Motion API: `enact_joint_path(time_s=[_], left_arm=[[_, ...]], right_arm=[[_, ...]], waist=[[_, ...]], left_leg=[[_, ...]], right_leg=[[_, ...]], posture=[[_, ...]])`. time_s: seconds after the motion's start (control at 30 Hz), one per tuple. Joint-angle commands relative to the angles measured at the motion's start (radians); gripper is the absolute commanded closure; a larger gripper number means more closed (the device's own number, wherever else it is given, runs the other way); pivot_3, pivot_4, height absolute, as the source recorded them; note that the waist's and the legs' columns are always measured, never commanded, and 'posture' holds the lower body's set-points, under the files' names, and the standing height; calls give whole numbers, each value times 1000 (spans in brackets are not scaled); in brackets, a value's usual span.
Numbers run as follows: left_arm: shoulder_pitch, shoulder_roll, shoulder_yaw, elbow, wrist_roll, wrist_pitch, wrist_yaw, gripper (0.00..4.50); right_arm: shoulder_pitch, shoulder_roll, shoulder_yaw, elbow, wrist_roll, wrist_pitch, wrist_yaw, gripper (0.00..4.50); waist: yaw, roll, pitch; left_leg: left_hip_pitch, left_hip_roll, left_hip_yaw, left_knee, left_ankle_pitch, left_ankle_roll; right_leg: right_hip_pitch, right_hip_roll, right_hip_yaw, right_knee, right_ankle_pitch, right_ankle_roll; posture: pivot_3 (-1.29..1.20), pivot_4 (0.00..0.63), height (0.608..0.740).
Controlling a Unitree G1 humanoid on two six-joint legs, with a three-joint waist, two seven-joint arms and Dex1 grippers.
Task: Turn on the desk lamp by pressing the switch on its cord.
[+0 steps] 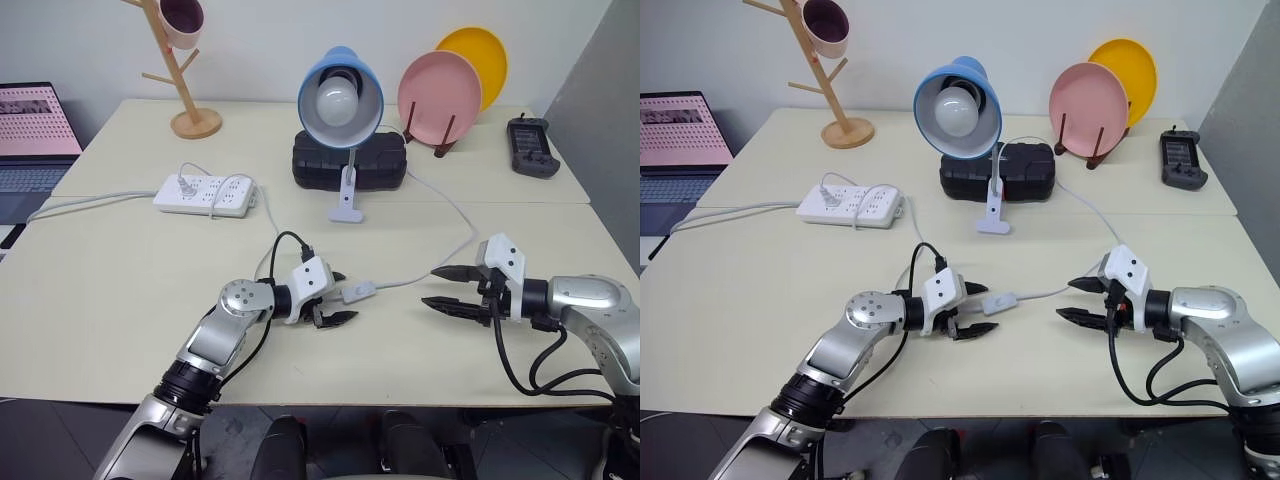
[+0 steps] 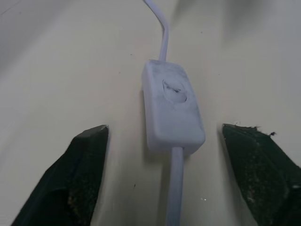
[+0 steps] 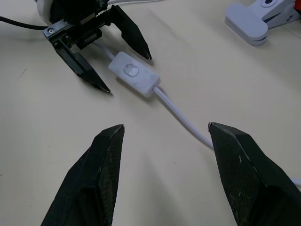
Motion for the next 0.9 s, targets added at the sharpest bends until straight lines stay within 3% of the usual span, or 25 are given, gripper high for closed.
enact_joint_path(time_s=[0.03, 0.33, 0.47, 0.7, 0.77, 0.9], left_arm=[[-15, 1, 10, -7, 7, -19, -4, 1686], [-39, -24, 24, 21, 14, -3, 32, 3460], [-33, -38, 43, 3, -18, 38, 35, 3470], [-33, -36, 150, -132, -238, 343, -11, 3470], [-55, -29, 199, -168, -322, 434, -25, 3470], [-89, -4, 287, -246, -508, 630, -53, 3470]], right_arm=[[-1, -4, -29, -31, 11, -10, -7, 1509], [5, 2, -27, -37, 14, -9, -14, 1509], [17, 4, -29, -45, 21, -2, -21, 1509], [42, 53, -62, -100, 137, 133, -79, 1509], [32, 101, -112, -107, 248, 254, -145, 1509], [52, 206, -258, -107, 631, 557, -338, 1509]], waist=[[0, 0, 0], [0, 0, 0], [0, 0, 0], [-1, 0, 0], [-1, 0, 0], [0, 0, 0]], left_leg=[[0, 0, 0, 0, 0, 0], [0, 0, 0, 0, 0, 0], [0, 0, 0, 0, 0, 0], [0, 0, 0, 0, 0, 0], [0, 0, -1, 0, 0, 0], [0, 0, -2, 1, 0, 0]], right_leg=[[0, 0, 0, 0, 0, 0], [0, 0, 0, 0, 0, 0], [0, 0, 0, 0, 0, 0], [0, 0, 0, 0, 0, 0], [0, 0, 0, 1, -2, 3], [1, 0, -1, 1, -1, 3]], posture=[[0, 150, 740], [0, 150, 740], [0, 150, 740], [0, 150, 740], [0, 150, 740], [0, 150, 740]])
